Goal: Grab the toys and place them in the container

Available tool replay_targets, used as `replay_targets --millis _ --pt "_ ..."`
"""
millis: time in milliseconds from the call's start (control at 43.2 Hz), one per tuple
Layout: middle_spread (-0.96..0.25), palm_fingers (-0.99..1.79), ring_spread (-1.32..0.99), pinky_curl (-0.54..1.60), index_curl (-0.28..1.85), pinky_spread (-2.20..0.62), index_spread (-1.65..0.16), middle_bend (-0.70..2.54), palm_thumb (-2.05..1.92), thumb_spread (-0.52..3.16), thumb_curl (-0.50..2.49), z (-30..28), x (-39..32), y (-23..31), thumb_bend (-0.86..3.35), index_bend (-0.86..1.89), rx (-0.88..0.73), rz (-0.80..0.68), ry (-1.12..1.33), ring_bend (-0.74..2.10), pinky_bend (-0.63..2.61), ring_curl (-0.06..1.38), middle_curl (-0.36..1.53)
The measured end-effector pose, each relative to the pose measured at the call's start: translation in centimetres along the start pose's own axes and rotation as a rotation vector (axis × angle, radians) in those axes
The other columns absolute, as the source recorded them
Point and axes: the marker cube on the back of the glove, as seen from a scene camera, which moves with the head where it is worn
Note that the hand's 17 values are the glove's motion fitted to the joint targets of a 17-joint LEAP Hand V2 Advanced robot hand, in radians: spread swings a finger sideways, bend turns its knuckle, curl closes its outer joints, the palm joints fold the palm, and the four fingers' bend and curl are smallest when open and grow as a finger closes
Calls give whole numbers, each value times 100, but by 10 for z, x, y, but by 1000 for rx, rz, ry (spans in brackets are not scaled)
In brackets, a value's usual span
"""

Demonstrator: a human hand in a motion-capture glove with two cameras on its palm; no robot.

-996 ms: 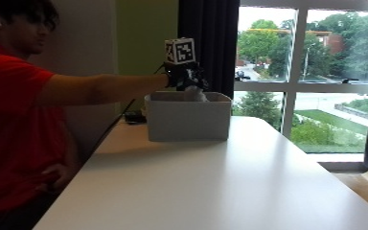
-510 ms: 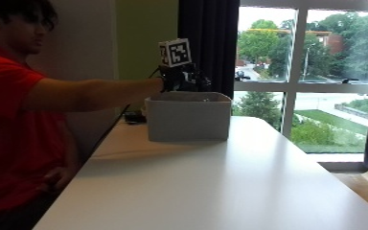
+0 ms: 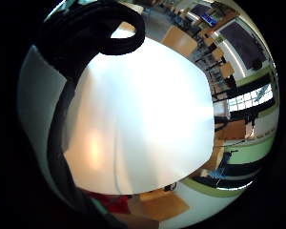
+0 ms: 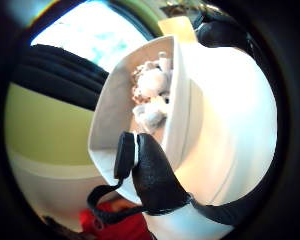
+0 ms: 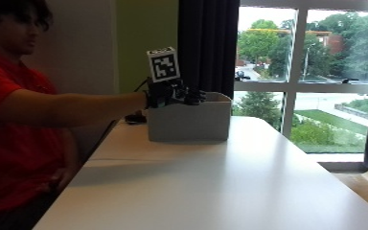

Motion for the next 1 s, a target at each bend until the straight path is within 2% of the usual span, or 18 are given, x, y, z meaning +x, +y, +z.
replay_targets --millis 185,741,881,996 --pt "-16 8 -23 32 64 2 -43 33 -10 109 28 12 31 18 -8 26 -9 57 123 61 75 24 43" --pt "-15 7 -22 31 58 3 -42 22 -8 112 23 50 74 55 -6 28 -67 169 154 47 68 21 39" --pt "-15 8 -22 31 57 3 -42 21 -8 112 22 46 82 61 -6 28 -61 123 202 44 67 21 38" --pt "-15 8 -21 31 56 3 -42 19 -8 112 22 42 81 63 -6 28 -46 129 149 43 65 21 38"
